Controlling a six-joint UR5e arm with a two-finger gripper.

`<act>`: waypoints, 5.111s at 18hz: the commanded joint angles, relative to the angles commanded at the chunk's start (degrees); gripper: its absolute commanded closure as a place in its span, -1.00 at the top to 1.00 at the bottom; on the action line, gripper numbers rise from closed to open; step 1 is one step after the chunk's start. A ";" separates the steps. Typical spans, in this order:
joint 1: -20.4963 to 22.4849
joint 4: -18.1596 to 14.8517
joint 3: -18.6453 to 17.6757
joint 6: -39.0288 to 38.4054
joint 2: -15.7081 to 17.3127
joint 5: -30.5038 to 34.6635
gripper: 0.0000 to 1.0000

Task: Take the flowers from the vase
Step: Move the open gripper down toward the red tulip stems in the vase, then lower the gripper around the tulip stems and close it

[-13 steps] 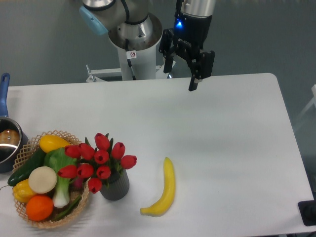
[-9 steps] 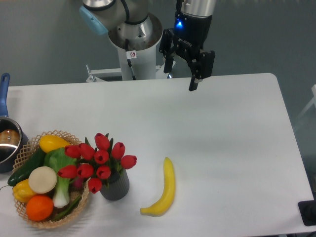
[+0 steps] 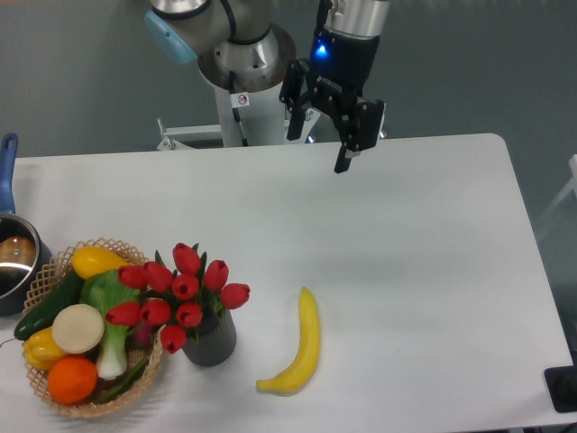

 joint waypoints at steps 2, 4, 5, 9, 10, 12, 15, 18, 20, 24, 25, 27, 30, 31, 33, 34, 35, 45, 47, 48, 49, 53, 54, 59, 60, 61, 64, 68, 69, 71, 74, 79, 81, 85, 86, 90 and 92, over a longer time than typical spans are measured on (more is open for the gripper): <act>-0.17 0.18 -0.09 -3.08 0.09 -1.22 1.00; -0.35 0.18 -0.26 -6.50 -0.26 -5.51 1.00; -0.44 0.26 -0.26 -8.78 -0.61 -7.97 1.00; -0.44 2.45 -2.45 -11.18 -0.44 -10.81 1.00; -0.53 2.81 -3.51 -11.18 -0.18 -10.98 1.00; -1.66 4.91 -6.66 -11.00 0.00 -11.42 1.00; -4.56 12.72 -12.99 -11.09 0.44 -11.43 1.00; -5.18 16.26 -15.91 -11.09 0.53 -11.60 1.00; -5.54 16.35 -16.43 -11.18 0.53 -12.56 1.00; -5.54 20.45 -19.50 -11.27 0.18 -16.26 1.00; -5.62 23.35 -20.38 -11.35 -0.61 -17.22 1.00; -5.71 26.01 -20.57 -11.27 -3.59 -21.08 1.00; -5.71 26.19 -18.46 -11.88 -7.81 -24.42 1.00; -5.63 26.19 -17.76 -13.01 -9.82 -26.17 1.00; -5.10 26.37 -17.05 -13.90 -11.77 -26.37 1.00; -4.49 26.28 -16.44 -13.99 -12.21 -26.63 1.00; -3.79 26.37 -15.65 -13.99 -13.09 -27.24 1.00; -5.70 29.00 -9.33 -13.55 -20.20 -30.06 1.00; -6.85 29.09 -8.44 -13.46 -20.92 -30.15 1.00; -7.03 29.09 -8.44 -13.46 -20.92 -30.15 1.00; -7.03 29.09 -8.44 -13.38 -20.92 -30.06 1.00; -7.64 29.80 -7.73 -12.06 -22.32 -29.80 1.00; -7.99 29.88 -8.17 -11.45 -22.24 -29.79 1.00; -9.23 29.88 -8.61 -8.46 -22.50 -29.44 1.00; -9.58 29.88 -8.61 -7.58 -22.59 -29.44 1.00; -9.93 29.88 -8.61 -7.49 -22.59 -29.44 1.00; -10.37 29.97 -8.53 -7.40 -23.02 -29.44 1.00; -11.25 30.06 -7.82 -7.31 -23.99 -29.36 1.00; -11.34 30.06 -7.91 -7.31 -24.08 -29.36 1.00; -11.69 30.06 -7.65 -7.40 -24.17 -29.36 1.00; -12.04 30.15 -7.56 -7.40 -24.52 -29.36 1.00; -12.65 30.15 -7.38 -7.40 -24.70 -29.36 1.00; -12.66 30.06 -6.68 -7.49 -24.87 -29.36 1.00; -12.83 30.06 -5.19 -7.40 -26.19 -29.36 1.00; -13.53 30.06 -4.92 -7.40 -26.45 -29.36 1.00; -13.97 29.97 -5.01 -7.75 -26.72 -29.36 1.00; -14.06 29.97 -5.18 -7.75 -26.72 -29.36 1.00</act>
